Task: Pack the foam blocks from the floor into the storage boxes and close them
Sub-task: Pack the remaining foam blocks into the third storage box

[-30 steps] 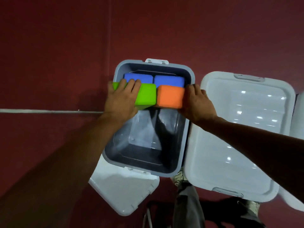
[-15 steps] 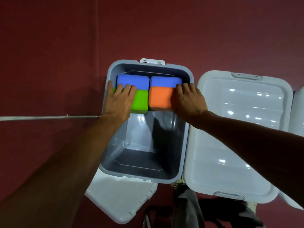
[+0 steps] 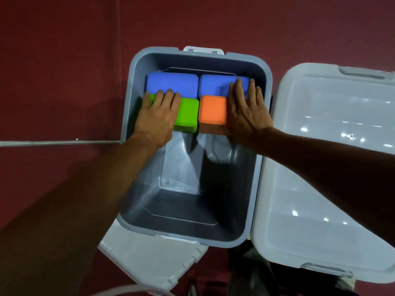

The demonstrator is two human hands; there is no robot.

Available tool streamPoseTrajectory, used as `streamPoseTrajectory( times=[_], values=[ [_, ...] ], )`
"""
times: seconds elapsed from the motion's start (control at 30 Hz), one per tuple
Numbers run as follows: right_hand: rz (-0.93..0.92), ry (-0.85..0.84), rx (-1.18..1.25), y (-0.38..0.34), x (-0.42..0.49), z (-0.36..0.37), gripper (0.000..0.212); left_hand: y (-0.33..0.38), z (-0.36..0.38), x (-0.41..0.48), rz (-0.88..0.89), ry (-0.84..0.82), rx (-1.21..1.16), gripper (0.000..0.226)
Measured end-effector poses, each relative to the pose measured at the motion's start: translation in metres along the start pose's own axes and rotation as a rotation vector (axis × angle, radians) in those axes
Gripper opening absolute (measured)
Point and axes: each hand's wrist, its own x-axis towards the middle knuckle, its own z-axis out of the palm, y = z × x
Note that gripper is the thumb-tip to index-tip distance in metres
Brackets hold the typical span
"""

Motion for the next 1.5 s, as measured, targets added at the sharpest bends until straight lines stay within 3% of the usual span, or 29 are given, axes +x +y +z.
streamPoseTrajectory(
  times=[0.07,0.23,0.47,0.67,0.77,0.9,1.17,1.5],
  values=[
    [0.036,0.012,0.040,-0.003,0.002,0.009,0.110,0.001,0.005,0.007,-0.042,-0.045,-0.039,0.094],
    [0.080,0.029,0.135,-0.015,0.016,0.029,0.081,-0.001,0.030,0.024,-0.099,-0.044,-0.076,0.101],
    [0.056,0.019,0.129,-0.016,0.011,0.037,0.082,0.007,0.043,0.025,-0.138,-0.053,-0.070,0.098],
    [0.030,-0.219,0.113,-0.013,0.011,0.003,0.115,0.022,0.007,0.019,-0.227,-0.234,-0.360,0.112],
    [-0.009,-0.209,0.157,-0.014,0.003,-0.016,0.099,0.020,-0.020,0.012,-0.258,-0.292,-0.525,0.114],
    [-0.045,-0.223,0.181,-0.011,-0.016,-0.040,0.089,0.018,-0.055,0.006,-0.214,-0.305,-0.509,0.105],
    [-0.017,-0.207,0.227,0.061,-0.052,-0.094,0.079,0.072,-0.146,0.016,-0.195,-0.224,-0.494,0.091],
    [0.144,-0.129,0.229,0.204,-0.153,-0.111,0.078,0.201,-0.270,0.052,0.018,-0.175,-0.360,0.090]
  ],
)
